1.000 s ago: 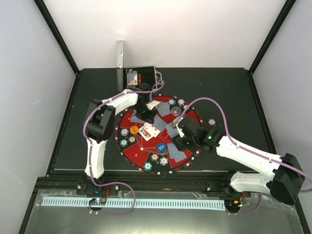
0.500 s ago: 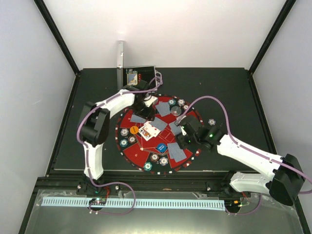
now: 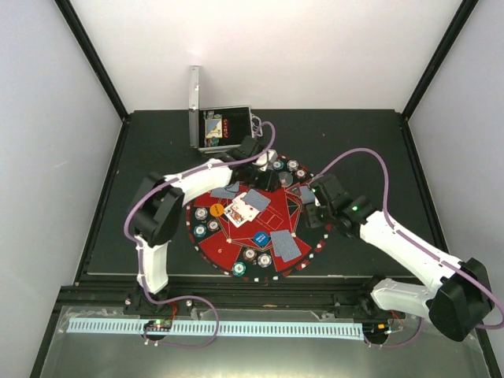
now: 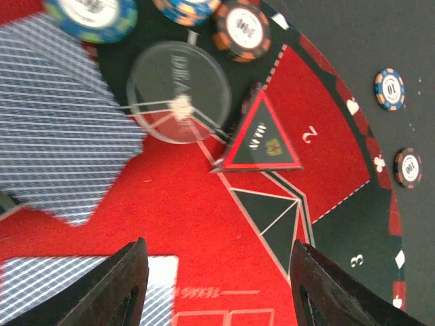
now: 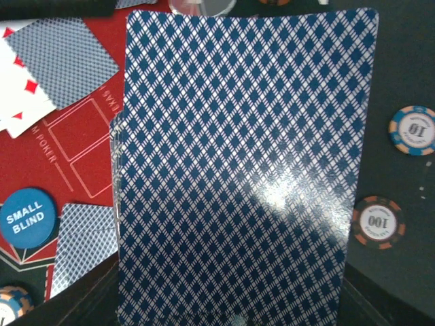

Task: Distribute texas hold em gaming equipment

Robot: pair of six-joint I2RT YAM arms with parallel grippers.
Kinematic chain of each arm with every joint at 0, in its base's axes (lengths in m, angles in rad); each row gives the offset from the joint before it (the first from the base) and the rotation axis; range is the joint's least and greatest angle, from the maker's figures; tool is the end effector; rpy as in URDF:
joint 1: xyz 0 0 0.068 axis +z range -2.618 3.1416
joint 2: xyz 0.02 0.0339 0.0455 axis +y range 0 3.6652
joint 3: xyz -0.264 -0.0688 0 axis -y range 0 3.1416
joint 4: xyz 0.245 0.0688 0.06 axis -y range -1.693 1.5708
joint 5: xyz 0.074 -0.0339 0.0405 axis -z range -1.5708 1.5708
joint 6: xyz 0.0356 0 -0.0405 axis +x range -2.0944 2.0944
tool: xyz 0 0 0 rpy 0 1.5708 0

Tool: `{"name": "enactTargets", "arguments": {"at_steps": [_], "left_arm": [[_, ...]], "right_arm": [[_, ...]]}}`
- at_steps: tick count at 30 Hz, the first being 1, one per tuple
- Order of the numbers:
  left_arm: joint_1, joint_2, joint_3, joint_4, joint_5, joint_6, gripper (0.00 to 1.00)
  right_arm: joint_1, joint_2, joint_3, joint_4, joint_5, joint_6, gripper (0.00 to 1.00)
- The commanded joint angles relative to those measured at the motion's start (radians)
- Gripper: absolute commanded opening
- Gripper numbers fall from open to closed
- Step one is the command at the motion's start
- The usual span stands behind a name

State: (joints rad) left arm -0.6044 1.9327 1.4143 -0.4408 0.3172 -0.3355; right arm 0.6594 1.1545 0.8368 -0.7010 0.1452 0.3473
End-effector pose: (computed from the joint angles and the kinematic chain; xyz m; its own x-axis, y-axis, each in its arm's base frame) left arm 0.3376 -0.2466 0.2028 -0.8624 0.2154 -0.4581 0.4272 0.7953 -0.4302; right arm 0.1786 0.1319 0.2424 -0.8187 -0.2085 -0.5351 -0.2846 0.9566 0.0627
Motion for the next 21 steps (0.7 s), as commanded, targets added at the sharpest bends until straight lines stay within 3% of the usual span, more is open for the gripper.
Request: {"name": "enactTargets", "arguments": {"at_steps": [1,12,21], "left_arm": [[-0.068,0.088,0.071,0.078,-0.010,-0.143,0.58],[-0.169,0.216,0.210,-0.013,-0.254,-0.155,0.66],[-0.212,0.311,0.315,-0.058,-0.325,-0.136,0.74]], "right_arm": [[-0.045,-0.036,0.029,-0.012,0.019,0.028,0.61],[-0.076,-0.061,0.023,-0.017,0.002,0.027,0.62],[-0.078,-0.064,0.020,-0.011,-0.008,0.031,0.62]]}}
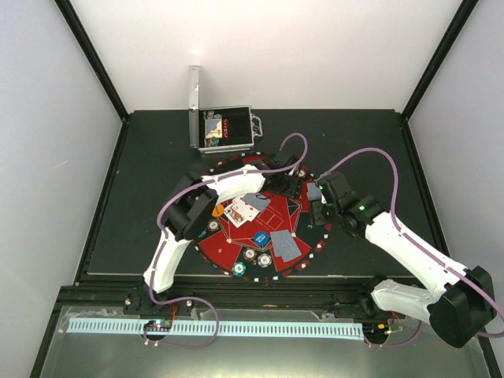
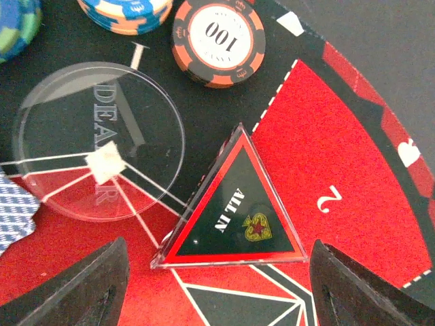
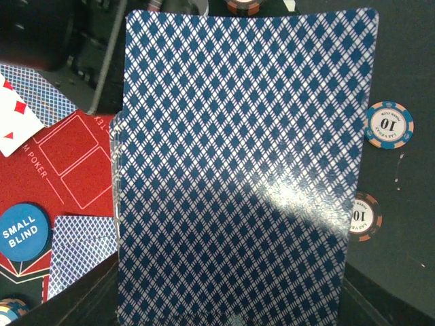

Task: Distribute texas hold em gaming equipment

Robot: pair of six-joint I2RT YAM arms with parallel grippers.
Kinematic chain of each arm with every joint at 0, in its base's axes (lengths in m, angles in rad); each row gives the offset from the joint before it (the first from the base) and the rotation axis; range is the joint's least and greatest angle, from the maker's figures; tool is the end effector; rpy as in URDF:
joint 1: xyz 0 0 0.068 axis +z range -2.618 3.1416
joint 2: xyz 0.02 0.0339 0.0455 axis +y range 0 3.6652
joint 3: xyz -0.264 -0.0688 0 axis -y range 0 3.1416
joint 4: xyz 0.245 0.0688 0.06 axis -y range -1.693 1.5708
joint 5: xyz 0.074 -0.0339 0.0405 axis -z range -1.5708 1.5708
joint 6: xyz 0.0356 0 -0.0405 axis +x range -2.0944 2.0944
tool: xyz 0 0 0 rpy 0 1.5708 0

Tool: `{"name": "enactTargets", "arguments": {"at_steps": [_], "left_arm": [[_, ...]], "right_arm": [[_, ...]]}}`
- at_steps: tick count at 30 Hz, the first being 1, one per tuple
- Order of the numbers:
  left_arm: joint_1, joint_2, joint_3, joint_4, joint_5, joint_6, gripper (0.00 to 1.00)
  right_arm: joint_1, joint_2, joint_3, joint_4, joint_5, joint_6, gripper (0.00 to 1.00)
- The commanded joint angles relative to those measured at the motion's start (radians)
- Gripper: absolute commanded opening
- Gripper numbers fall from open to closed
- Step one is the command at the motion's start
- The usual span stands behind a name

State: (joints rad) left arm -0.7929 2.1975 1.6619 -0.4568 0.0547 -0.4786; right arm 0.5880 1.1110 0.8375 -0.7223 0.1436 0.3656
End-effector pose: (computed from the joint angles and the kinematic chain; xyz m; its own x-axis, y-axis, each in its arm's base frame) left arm 0.3327 -0.3405 0.1622 -0.8589 0.2166 -0.4642 0.3794 0.8778 -0.2924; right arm 0.1812 0.1147 0.2500 -0.8252 -0.1249 -0.5508 -0.2026 0.9758 0.0823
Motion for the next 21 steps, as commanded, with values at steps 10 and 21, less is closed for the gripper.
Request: {"name": "enactTargets", "arguments": {"at_steps": [10,21], "left_arm": [[-0.044,0.092,0.112,-0.037,-0.093,-0.002,0.79],[-0.066,0.142,0.155,-0.065,-0.158,0.026,0.83]], "right_arm": [[-0.007,-0.022,0.014,0.015,-0.015,0.014,0.62],[-0.007,-0.018,0.010,0.021,-0.023,0.013,0.62]]}}
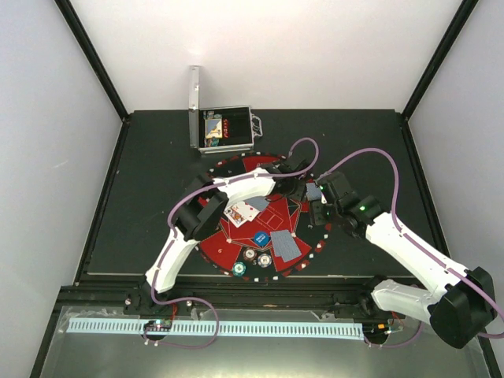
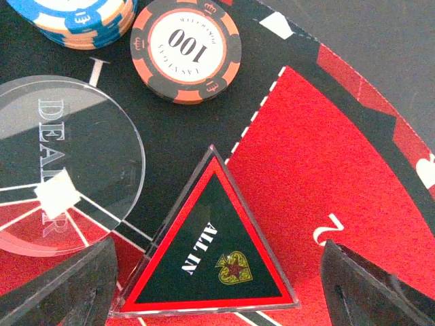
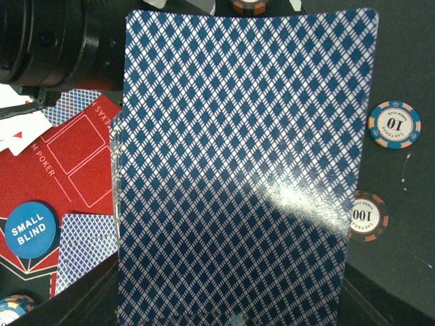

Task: Distribute texas hold em gaming equipment

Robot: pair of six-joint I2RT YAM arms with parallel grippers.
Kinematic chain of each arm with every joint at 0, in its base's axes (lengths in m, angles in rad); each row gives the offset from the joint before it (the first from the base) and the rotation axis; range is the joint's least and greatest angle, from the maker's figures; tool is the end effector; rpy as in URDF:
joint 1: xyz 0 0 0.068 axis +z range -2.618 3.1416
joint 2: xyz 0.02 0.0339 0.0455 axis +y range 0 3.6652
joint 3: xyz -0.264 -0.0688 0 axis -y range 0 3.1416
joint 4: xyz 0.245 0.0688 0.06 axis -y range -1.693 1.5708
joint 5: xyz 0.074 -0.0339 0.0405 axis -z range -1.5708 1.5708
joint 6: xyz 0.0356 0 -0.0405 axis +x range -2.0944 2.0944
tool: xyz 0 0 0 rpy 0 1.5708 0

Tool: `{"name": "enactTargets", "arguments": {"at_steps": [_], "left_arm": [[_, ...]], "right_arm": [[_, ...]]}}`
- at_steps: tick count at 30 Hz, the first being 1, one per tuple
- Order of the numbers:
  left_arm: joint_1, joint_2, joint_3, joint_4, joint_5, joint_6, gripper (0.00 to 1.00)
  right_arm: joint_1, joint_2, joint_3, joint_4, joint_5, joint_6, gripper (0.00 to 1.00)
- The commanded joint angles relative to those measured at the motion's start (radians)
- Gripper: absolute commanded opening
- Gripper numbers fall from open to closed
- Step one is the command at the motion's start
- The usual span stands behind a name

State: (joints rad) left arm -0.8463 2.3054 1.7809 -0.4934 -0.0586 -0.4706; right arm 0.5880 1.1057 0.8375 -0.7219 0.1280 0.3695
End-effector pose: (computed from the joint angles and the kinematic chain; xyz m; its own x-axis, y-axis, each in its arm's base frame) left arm 0.3307 -0.3705 0.1454 -0.8324 0.2576 -0.4907 0.3924 0.8992 -0.1937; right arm 0.1803 0.1148 0.2510 -0.8264 -0.1204 -0.5501 -0.2075 0.9733 0.0986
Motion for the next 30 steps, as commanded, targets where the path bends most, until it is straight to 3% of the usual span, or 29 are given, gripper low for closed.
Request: {"name": "enactTargets", "arguments": {"at_steps": [1,15,30], "left_arm": [[-0.014,0.036,0.038,-0.029,-0.053,0.023,0.83],[-0.070,0.038,-0.005,-0.057,-0.196,0.121,0.73],[-0.077,-0.193,-0.290,0.026,-0.195,0.164,0.69]], "right_arm": [[-0.007,-0.011,0.009,0.021,-0.010,0.010,0.62],[-0.007,-0.009,0.011,0.029,-0.017,0.010,0.62],[-0.007,0.002,0.015,0.032,-0.031,0.006,0.62]]}}
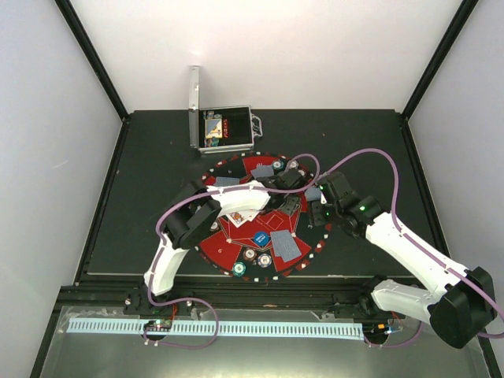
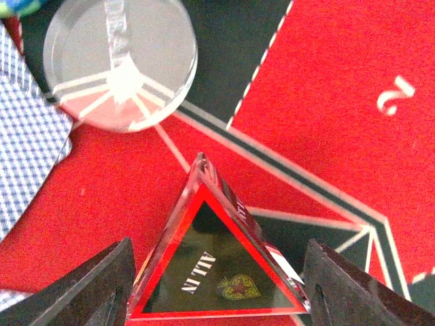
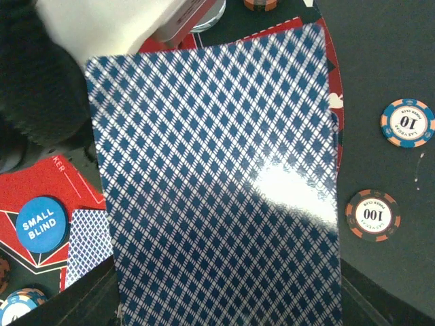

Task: Distribute texas hold em gaming equipment

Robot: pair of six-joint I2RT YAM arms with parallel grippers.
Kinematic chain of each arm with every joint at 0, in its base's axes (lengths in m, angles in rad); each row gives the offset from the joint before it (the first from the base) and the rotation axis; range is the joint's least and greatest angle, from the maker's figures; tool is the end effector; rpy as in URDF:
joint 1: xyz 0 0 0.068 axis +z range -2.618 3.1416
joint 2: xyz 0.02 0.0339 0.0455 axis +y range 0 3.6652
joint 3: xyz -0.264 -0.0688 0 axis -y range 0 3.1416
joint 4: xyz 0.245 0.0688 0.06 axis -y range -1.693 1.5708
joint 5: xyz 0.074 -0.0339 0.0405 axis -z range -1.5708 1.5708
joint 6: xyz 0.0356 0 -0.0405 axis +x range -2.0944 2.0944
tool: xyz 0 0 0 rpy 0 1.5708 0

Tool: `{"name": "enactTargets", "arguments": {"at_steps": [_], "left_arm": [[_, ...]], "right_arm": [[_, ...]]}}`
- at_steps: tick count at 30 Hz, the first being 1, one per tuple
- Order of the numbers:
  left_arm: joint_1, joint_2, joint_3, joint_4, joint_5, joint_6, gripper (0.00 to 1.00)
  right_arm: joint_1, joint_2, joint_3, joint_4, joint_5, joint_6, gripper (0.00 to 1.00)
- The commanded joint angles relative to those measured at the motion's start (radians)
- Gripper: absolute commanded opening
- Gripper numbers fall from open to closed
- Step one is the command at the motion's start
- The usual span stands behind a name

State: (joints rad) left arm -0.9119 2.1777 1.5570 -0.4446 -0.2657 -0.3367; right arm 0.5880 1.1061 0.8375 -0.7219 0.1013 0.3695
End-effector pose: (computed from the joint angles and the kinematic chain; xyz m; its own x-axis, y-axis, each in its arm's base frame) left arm 0.2873 -0.3558 0.1419 -0.7319 0.4246 -0.5330 0.4696 0.8810 0.0569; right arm 0.1799 0.1156 0.2508 -0.8315 -0.1225 -0.5418 -0.2203 0.9681 0.1191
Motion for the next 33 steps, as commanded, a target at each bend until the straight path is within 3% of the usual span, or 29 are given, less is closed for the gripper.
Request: {"name": "enactTargets", "arguments": {"at_steps": [1,16,33], "left_arm": [[-0.012,-0.079,-0.087,-0.018,0.022,0.030,0.69],[-0.020,-0.221,-0.332,0.066,0.204,0.037,0.69],[-0.057,-0.253,-0.384,0.046,0.253,0.048,0.70]], "right_arm": [[-0.007,0.002,0.015,0.032,-0.005,0.006,0.62],[-0.007,0.019,0.020,0.039,-0.030,-0.009,0.62],[-0.007,0.030,0.021,0.036,-0.044,-0.025,0.62]]}}
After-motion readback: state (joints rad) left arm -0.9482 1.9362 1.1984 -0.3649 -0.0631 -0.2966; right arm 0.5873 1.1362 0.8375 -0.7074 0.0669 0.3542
